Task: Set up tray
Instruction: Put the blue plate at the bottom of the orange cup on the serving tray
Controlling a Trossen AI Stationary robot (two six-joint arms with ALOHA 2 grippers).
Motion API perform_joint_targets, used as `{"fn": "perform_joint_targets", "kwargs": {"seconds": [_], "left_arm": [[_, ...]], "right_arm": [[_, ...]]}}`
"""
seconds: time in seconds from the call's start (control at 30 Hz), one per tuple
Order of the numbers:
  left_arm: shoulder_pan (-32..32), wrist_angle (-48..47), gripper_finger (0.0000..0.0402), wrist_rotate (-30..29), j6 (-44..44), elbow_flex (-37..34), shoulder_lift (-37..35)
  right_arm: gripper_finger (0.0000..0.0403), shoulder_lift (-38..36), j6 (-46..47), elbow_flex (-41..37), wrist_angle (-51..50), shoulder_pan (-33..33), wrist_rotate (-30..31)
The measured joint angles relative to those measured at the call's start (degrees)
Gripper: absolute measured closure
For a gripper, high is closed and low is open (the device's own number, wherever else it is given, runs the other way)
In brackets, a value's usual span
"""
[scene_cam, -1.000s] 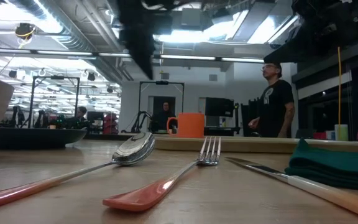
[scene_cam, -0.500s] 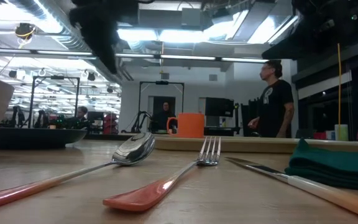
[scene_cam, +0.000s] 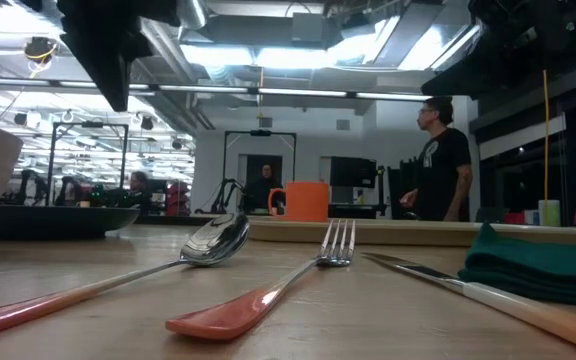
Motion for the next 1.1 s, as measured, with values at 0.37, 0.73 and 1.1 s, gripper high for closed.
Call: {"fn": "perform_joint_targets", "kwargs": {"seconds": [0.37,0.73,1.1], "left_arm": [[-1.31,0.06,0.0365,-0.24,-8.06,0.00,0.03],[-1.53,0.11,0.0275,-3.20,-13.47,0.00,0.03],[-1.81,0.09,0.0234,-2.73,-35.30,0.00,0.09]], "right_arm": [[0.0391,0.00,-1.74,-0.02,-1.05,0.02,-0.08],[0.0391,0.00,-1.84,-0.02,-1.75,0.02,-0.10],[0.0391,0.00,-1.77,-0.02,-1.75,0.02,-0.12]]}}
